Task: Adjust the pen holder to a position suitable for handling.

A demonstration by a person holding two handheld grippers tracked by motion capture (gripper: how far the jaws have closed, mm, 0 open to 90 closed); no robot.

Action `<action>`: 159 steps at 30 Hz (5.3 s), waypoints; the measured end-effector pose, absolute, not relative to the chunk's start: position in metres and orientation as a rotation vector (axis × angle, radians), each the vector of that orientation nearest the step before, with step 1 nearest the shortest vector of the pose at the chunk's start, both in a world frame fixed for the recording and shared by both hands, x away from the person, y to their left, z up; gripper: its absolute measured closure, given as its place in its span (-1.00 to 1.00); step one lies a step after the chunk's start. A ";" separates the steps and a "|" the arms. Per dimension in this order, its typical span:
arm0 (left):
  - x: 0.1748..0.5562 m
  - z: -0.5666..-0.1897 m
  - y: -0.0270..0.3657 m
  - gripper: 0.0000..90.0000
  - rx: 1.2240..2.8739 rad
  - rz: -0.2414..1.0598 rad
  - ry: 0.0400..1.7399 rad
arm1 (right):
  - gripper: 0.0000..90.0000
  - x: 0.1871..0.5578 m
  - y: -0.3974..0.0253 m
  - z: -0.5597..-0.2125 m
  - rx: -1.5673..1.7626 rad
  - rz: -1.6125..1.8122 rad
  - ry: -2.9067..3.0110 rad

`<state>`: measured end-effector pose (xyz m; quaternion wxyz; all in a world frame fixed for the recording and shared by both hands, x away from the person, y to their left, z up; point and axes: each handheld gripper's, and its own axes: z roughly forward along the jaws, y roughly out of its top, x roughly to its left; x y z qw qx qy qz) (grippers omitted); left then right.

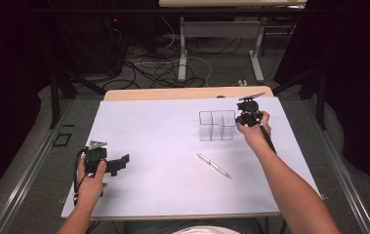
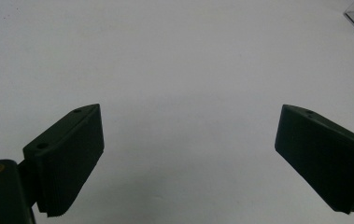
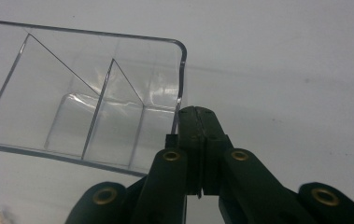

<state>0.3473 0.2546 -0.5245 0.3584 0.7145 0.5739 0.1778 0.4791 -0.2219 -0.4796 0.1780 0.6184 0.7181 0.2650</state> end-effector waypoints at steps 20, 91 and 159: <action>0.348 -0.525 0.254 -0.82 1.841 0.454 1.477 | 1.00 0.475 -0.187 -0.482 1.650 0.787 2.096; 0.348 -0.526 0.255 -0.82 1.845 0.444 1.489 | -0.06 0.424 -0.168 -0.476 1.224 1.000 2.402; 0.349 -0.529 0.253 -0.81 1.869 0.434 1.486 | 0.65 0.371 -0.176 -0.531 1.127 0.566 2.771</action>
